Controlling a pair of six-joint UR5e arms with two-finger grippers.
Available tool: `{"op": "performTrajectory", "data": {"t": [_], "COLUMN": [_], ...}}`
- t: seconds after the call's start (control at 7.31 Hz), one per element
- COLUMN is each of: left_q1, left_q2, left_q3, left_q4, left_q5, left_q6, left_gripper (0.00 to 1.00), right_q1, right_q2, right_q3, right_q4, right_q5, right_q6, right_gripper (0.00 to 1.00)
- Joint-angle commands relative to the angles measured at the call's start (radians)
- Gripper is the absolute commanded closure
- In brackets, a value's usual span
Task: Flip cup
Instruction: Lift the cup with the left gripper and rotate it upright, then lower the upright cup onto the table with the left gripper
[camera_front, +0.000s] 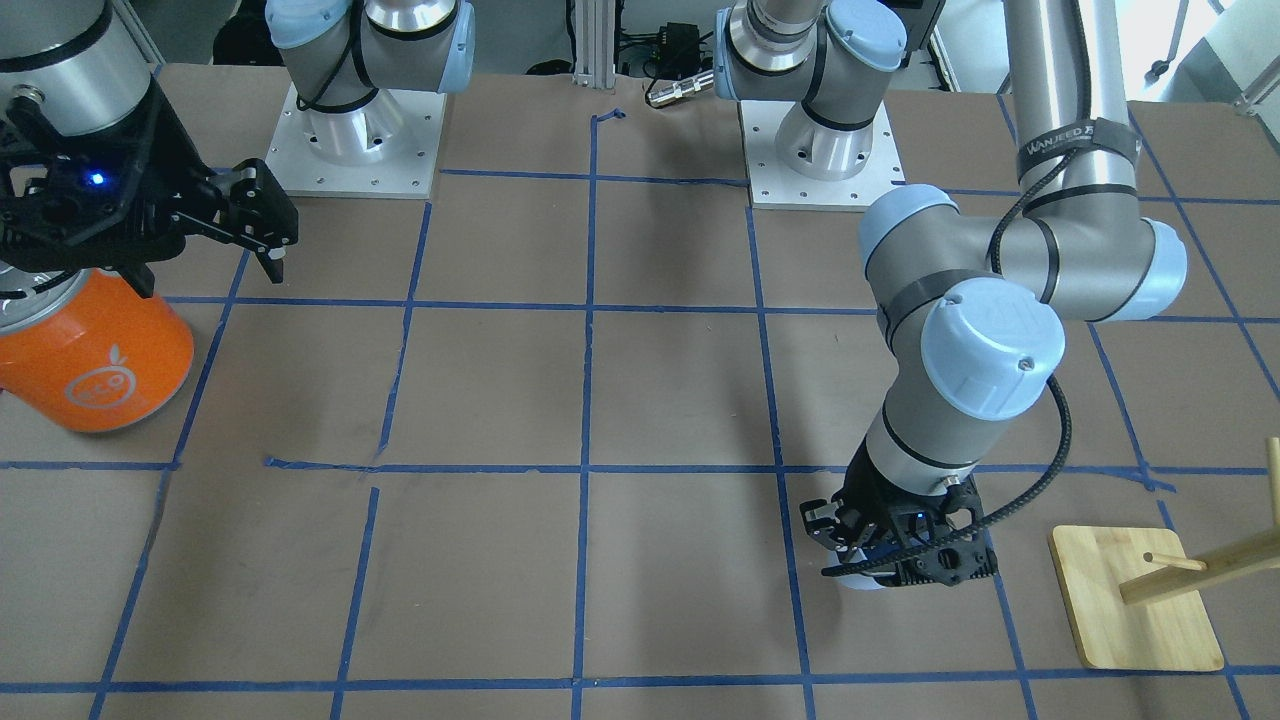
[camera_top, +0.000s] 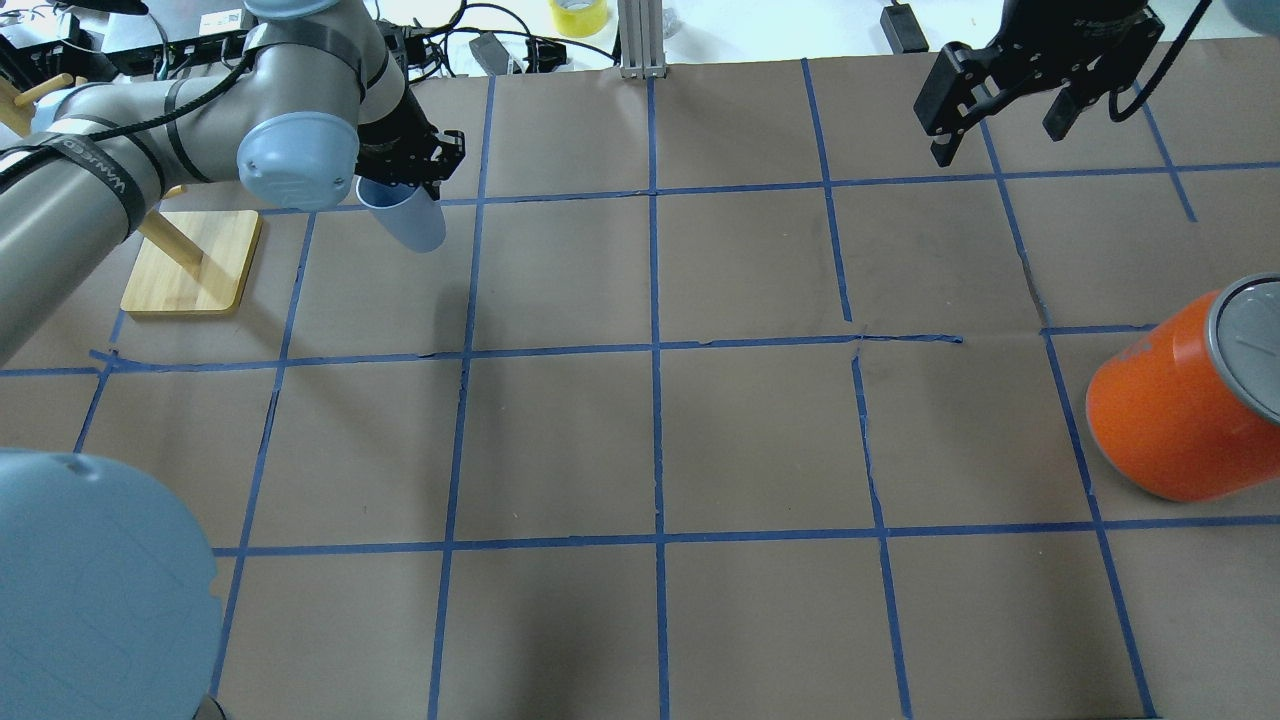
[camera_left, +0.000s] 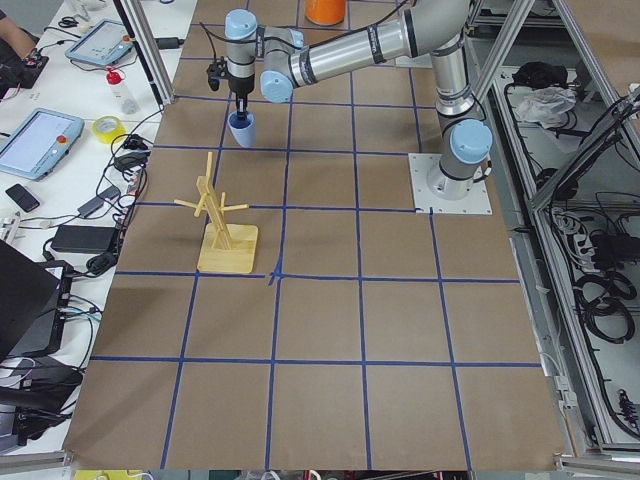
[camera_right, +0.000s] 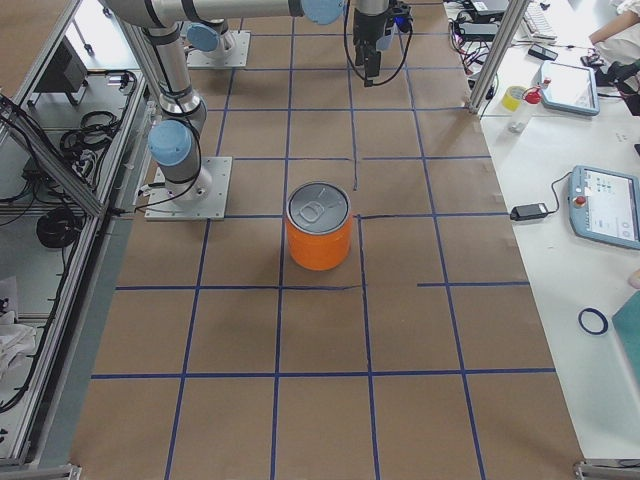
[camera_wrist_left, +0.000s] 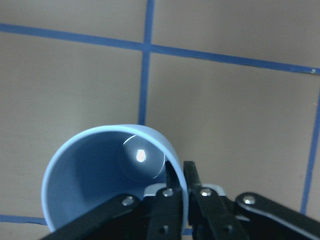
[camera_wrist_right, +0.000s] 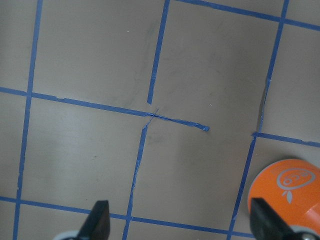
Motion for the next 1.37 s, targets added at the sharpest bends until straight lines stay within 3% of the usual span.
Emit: {"op": "performTrajectory", "data": {"t": [0.0,0.41,0.55,0.68,0.96,1.23], "left_q1": [0.040,0.063,0.066,0.064,0.055,0.049], "left_q2": [-0.029,-0.064,-0.060,-0.043,0.018,0.151], "left_q3": [-0.028,-0.041,-0.036,-0.038,-0.010,0.025], "left_q4": [0.027,0.036,0.034,0.022,-0.086,-0.281], "left_q5": [0.011,0.010,0.013,0.013,0.007,0.008], "left_q6": [0.032,0.035,0.034,0.029,0.023,0.021], "left_gripper": [1.00,1.00,0.54,0.01,0.00,0.00], "right_q1": [0.000,0.005,0.008,0.011,0.021,0.057], "right_q2": [0.001,-0.005,-0.007,-0.007,-0.009,-0.002], "right_q3": [0.005,0.005,0.006,0.008,0.009,0.009], "right_q4": [-0.003,-0.003,-0.004,-0.006,-0.006,-0.053], "right_q5": [0.002,0.002,0.001,0.001,0.001,0.002], "right_q6": [0.001,0.001,0.002,0.004,0.008,0.010], "right_gripper": [0.00,0.00,0.00,0.00,0.00,0.00]}}
